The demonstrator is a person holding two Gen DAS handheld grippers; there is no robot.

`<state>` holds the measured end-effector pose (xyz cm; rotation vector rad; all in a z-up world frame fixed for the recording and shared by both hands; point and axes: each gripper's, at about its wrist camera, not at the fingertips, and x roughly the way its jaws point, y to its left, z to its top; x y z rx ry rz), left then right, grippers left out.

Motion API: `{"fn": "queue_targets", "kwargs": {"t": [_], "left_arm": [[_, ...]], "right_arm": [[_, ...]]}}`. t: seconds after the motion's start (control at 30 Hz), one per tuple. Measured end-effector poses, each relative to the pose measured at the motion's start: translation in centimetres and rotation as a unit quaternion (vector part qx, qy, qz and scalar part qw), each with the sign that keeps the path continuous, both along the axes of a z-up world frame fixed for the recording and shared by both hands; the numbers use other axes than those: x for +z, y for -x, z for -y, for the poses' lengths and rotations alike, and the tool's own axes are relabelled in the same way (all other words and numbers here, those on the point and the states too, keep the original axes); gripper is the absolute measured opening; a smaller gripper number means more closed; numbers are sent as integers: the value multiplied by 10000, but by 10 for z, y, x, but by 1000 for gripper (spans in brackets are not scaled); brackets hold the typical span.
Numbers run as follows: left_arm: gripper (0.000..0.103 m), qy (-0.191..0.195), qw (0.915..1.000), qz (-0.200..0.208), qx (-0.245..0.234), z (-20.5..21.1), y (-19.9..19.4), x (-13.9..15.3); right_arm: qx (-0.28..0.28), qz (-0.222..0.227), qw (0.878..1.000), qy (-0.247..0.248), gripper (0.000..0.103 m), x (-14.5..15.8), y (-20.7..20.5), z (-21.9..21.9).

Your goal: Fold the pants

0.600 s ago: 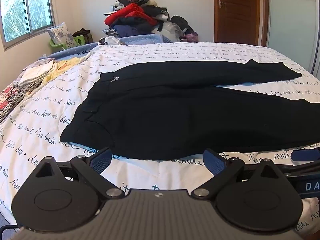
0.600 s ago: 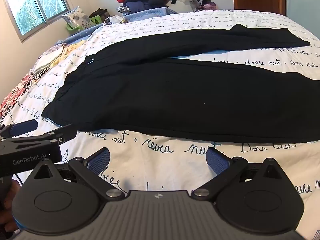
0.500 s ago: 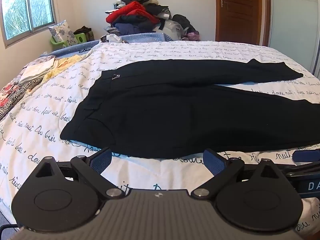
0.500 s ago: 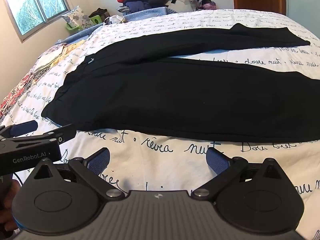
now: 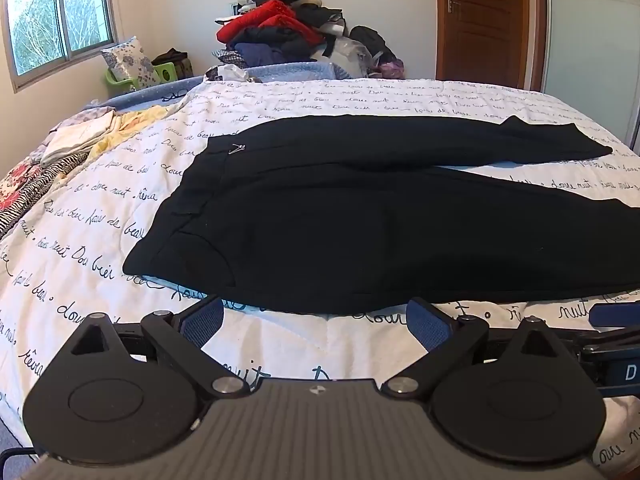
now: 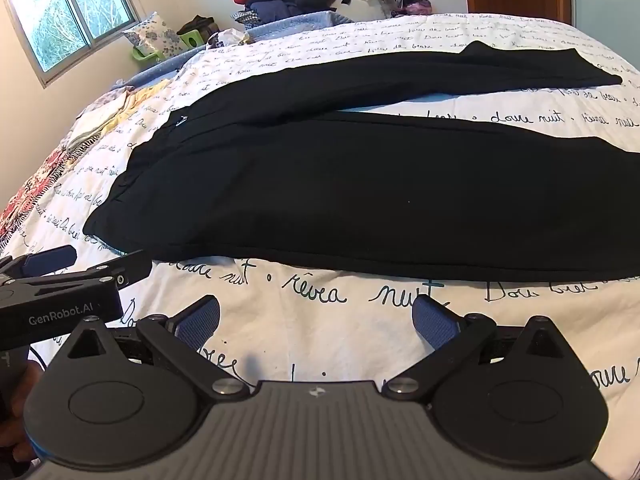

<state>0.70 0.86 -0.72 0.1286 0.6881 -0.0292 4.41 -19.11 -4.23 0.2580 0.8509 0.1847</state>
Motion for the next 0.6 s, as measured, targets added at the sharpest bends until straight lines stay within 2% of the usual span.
{"fn": "queue_targets", "kwargs": {"t": [0.6], "left_arm": [[99, -46, 10000, -1, 72, -4, 1, -3]], "right_arm": [[28, -7, 10000, 0, 103, -3, 1, -2]]}}
